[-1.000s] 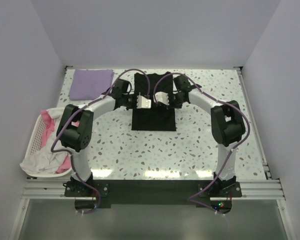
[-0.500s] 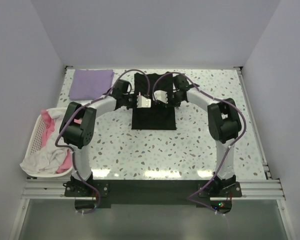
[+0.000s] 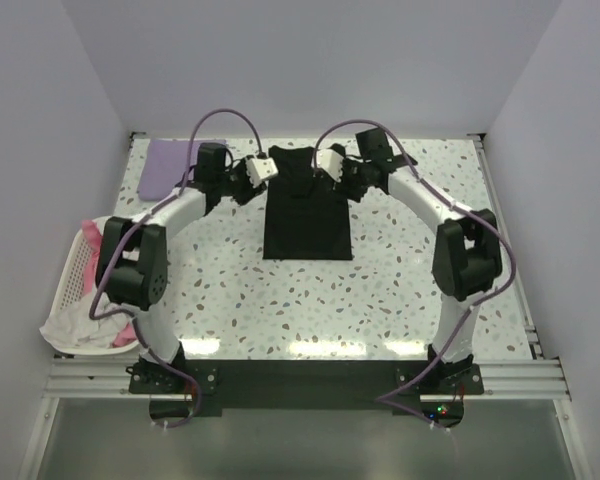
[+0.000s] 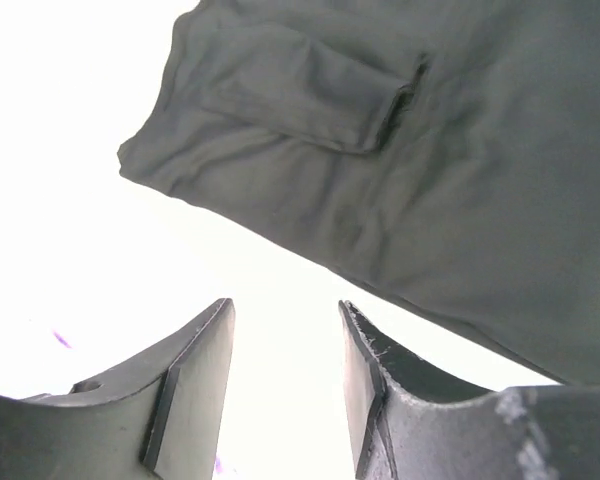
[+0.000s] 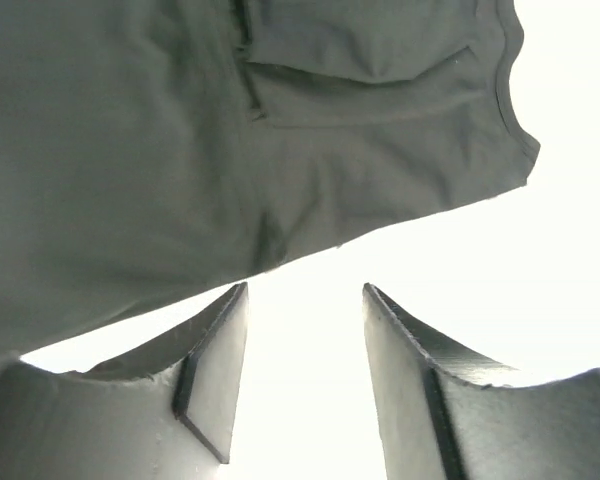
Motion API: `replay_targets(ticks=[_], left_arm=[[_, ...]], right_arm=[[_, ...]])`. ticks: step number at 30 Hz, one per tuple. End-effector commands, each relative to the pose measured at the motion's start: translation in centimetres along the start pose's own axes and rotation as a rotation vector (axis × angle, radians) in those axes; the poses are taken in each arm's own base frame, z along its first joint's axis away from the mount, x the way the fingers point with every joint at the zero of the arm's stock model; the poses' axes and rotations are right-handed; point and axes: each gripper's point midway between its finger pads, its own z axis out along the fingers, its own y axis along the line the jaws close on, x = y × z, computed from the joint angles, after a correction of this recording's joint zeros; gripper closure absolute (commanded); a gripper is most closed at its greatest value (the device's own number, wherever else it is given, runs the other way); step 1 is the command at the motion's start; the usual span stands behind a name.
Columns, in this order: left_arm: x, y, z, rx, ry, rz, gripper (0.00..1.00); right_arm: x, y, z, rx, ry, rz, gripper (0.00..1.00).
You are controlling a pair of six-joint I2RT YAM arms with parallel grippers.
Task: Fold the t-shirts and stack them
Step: Fold the tshirt
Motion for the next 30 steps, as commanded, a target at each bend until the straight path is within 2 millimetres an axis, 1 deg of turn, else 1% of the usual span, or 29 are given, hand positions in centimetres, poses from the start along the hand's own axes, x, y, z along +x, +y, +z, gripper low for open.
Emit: replay_targets(ticks=[1,2,3,4,5,6,8,9,11,12,13,15,16,17,18,23,28,30], left_arm=[[-5.1,-2.6,-4.6,0.054,-0.148,-0.056,0.50],[-3.7,-5.0,-4.9,0.095,-0.138,-0.082,0.50],[-4.7,-5.9,-6.0,0.112,-0.178,-0.071,0.50],[-4.4,-6.8,-6.2,0.124,-0.185,-0.071,0.50],[-3.2,-8.4,-6.3,0.154,-0.171,-0.090,0.50],[-3.2,-9.1,-6.4,0.170,-0.173,-0.093,0.50],[-1.9,-10.7,-6.2,0.213,-0.135,-0.085,0.51],[-1.5,-11.6,-5.8,0.230,-0.114,-0.066,0.51],[-0.3,-13.1,-5.4,0.258,-0.080,0.021,0.51],[0.1,-13.8,-5.0,0.258,-0.055,0.066,0.51],[0.7,-14.4,-4.8,0.266,-0.045,0.112,0.52],[1.3,-15.6,-4.2,0.294,-0.023,0.150,0.53],[1.4,-15.8,-4.0,0.294,-0.020,0.172,0.53],[1.7,-16.4,-3.8,0.304,-0.013,0.179,0.53],[1.9,-16.6,-3.7,0.303,-0.007,0.187,0.53],[3.4,-17.8,-3.3,0.334,0.035,0.225,0.53],[5.1,-18.2,-3.1,0.374,0.097,0.276,0.54],[5.7,-18.4,-3.0,0.390,0.118,0.278,0.57]], right_arm=[[-1.7,3.5,-4.7,-0.062,-0.056,0.095,0.50],[-2.0,4.4,-5.9,-0.069,-0.065,0.086,0.51],[-0.8,6.8,-5.4,-0.119,-0.042,0.092,0.53],[-0.6,7.9,-5.5,-0.136,-0.041,0.080,0.54],[-0.8,8.7,-5.3,-0.143,-0.048,0.056,0.55],[-0.1,10.4,-5.2,-0.166,-0.039,0.055,0.59],[-0.1,11.9,-4.5,-0.191,-0.035,0.018,0.63],[0.8,13.2,-3.9,-0.215,-0.010,0.016,0.67],[1.2,14.1,-2.9,-0.223,0.008,0.005,0.68],[2.1,15.2,-2.3,-0.245,0.027,0.008,0.68],[2.4,15.7,-1.9,-0.254,0.035,0.004,0.68],[2.9,16.4,-1.2,-0.262,0.050,-0.005,0.69],[3.4,16.9,-0.7,-0.278,0.063,-0.001,0.69],[3.5,17.0,-0.4,-0.275,0.066,0.000,0.69],[3.9,17.5,-0.1,-0.284,0.076,0.000,0.69],[4.8,18.1,0.9,-0.286,0.100,-0.015,0.69],[5.5,18.2,1.4,-0.285,0.124,-0.025,0.69],[6.0,18.6,1.4,-0.295,0.142,-0.043,0.72]])
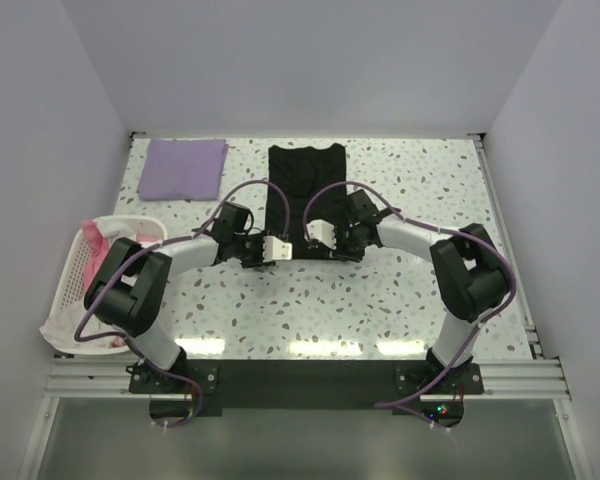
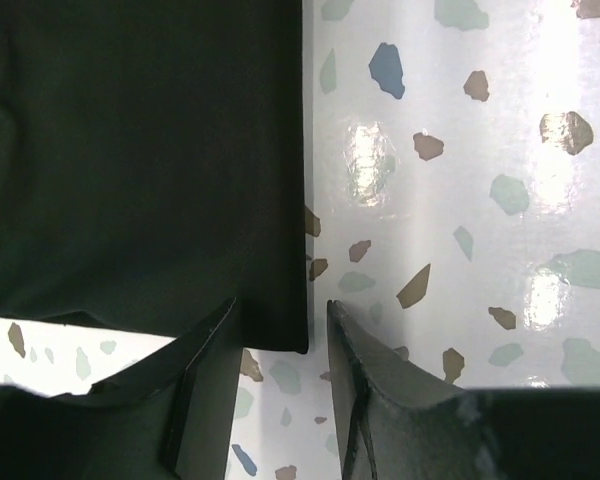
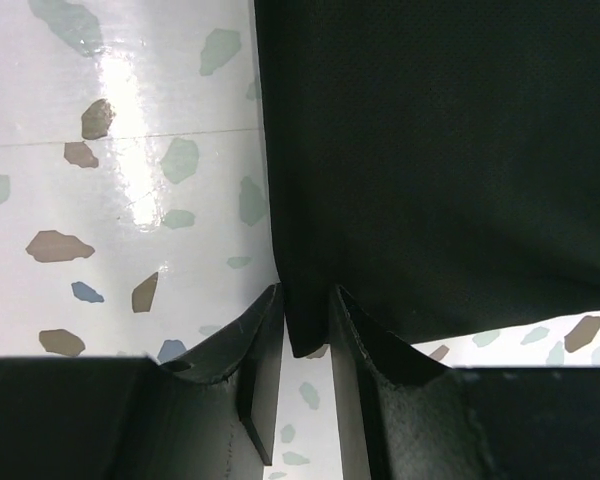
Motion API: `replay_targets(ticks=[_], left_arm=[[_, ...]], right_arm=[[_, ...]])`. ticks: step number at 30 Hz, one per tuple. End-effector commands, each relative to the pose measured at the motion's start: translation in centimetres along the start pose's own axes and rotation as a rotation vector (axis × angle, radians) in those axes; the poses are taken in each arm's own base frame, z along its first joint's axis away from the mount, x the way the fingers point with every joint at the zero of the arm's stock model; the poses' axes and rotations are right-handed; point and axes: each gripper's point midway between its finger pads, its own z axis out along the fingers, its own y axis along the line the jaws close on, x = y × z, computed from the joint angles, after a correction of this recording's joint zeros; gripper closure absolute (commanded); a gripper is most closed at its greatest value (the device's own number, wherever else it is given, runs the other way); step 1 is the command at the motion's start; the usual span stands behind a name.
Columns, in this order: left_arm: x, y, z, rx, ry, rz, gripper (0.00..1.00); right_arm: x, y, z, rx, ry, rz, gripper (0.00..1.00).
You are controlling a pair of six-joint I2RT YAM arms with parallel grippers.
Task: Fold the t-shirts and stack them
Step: Fold the tshirt
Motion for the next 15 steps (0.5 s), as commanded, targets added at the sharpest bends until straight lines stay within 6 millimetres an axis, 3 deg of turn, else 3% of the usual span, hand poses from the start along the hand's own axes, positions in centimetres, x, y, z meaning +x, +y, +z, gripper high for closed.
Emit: replay_targets(ticks=[1,4,9,15], left_arm=[[0.8,-0.3,0.4,0.034,0.044,0.051,0.59],[0.9,-0.2,0.5,0.035,0.049,0.051,0.71],[0.4,-0.1,0.3,0.044,0.035,0.040,1.00],[-2.6,2.4,-2.3,-0.008,-0.019,0.000,1.00]], right_arm=[[1.5,0.4,1.2,-0.004,0.050,-0.048,0.73],[2.3,0.9,1.3,-0.011,0.076,-0.068,0.78],[2.1,0.8,0.8,0.000,0.072,-0.066,1.00],[-0.8,-1.3,-3.3,0.050,0.029,-0.045,1.00]])
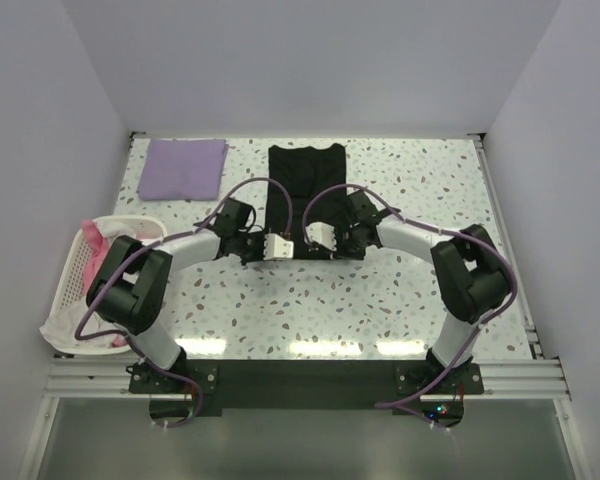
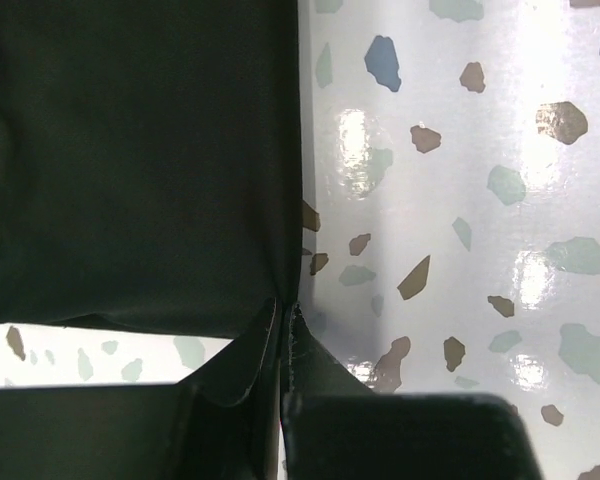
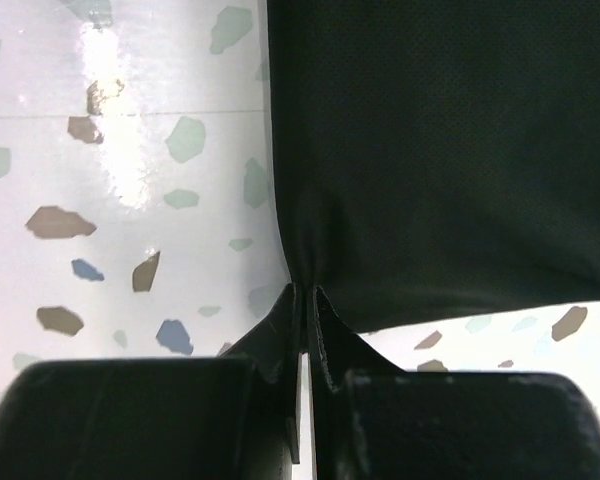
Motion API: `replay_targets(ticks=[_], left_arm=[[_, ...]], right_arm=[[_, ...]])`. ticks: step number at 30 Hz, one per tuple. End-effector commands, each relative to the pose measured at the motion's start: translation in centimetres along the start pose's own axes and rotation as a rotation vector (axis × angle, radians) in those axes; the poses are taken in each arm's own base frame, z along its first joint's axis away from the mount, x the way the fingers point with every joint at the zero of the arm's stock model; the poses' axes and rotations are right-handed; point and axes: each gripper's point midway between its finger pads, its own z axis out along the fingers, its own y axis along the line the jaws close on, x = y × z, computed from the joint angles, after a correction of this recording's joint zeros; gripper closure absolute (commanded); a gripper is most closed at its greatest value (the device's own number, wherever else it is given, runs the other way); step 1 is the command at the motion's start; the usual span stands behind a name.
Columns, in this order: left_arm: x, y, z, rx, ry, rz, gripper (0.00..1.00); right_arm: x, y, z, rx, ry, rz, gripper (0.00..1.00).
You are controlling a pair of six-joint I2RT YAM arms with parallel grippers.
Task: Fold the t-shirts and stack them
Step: Fold the tshirt
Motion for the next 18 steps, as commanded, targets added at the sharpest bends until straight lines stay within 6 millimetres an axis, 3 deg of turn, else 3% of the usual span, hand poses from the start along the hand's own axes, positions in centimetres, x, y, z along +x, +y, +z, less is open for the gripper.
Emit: replay_targets(ticks=[1,5,9,12,14,18], left_arm=[[-3.5,3.2,-3.0,-0.062,-0.066,-0.003,1.00],[-5.5,4.7,-5.0,-0.086,-0.087,0.003,1.00],[-6.2,4.3,-6.0,-0.071,-0.085,0.015,1.00],[-6.4,2.8,-6.6,-0.041,-0.083,0.016,1.00],[-7.1,1.6,-7.1,-0.021,-0.094,0.030,1.00],[-7.9,-3.8,-8.0,0.102,-0.103,0.016,1.00]], right_arm=[[-1.0,-1.0,-3.7,0.023,0.004,0.019,1.00],[-3.1,-2.7,-6.7,0.058,-0.036,0.037,1.00],[-3.8,-2.5,-8.4,0.042,-0.038,0.052,1.00],[-3.9,-1.1,-9.4,0.005,-0.040,0.055,1.00],[-3.7,1.4,-9.7,-0.066,-0.031,0.055,1.00],[-4.2,5.9,-11.7,-0.146,-0.064,0.047,1.00]])
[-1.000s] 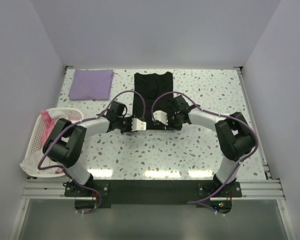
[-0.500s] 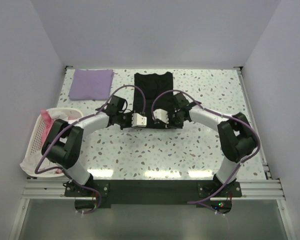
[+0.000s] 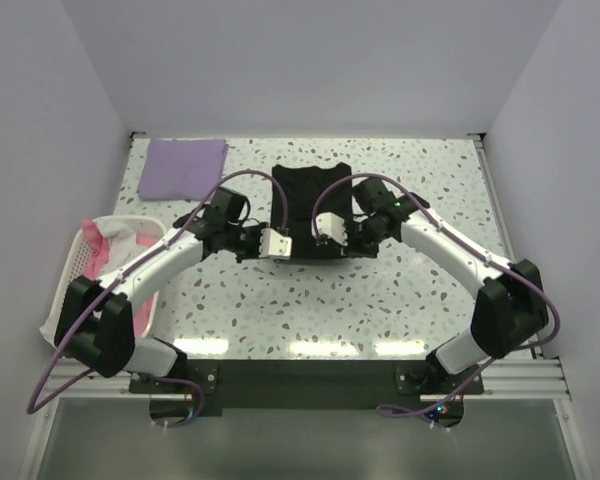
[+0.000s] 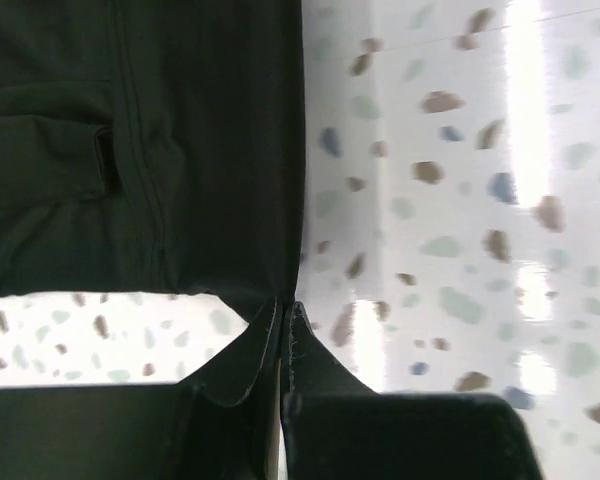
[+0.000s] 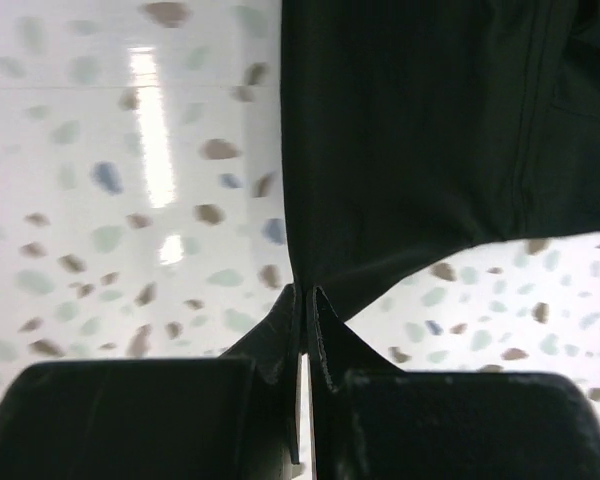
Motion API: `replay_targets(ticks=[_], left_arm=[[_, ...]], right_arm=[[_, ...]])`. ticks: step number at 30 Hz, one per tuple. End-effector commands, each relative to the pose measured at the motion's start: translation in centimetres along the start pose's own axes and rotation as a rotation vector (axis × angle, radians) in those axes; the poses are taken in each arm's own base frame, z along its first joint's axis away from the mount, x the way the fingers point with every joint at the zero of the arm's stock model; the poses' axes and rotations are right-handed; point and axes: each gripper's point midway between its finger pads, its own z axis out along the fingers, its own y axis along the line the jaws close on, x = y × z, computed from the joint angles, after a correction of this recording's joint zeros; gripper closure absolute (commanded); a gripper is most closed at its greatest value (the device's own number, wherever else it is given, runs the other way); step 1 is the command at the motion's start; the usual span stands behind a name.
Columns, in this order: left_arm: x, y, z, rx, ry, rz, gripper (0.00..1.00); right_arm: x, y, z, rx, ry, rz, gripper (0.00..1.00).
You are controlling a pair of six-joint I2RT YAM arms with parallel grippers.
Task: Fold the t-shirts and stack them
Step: Fold the tshirt
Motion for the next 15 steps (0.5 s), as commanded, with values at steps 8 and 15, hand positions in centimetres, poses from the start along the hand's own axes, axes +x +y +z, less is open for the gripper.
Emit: replay_targets(ticks=[8,15], left_arm=[[-4.2,-7.1,-4.2,0.180,-0.082,-0.114,1.00],[-4.4,-0.6,-2.0,0.117,-0.059,-0.118,1.00]], right_arm=[[-0.6,7.7,-5.8,-0.125,-0.065,0.021,1.00],[1.2,2.4,-3.7,-0.147,-0.031,0.075,1.00]])
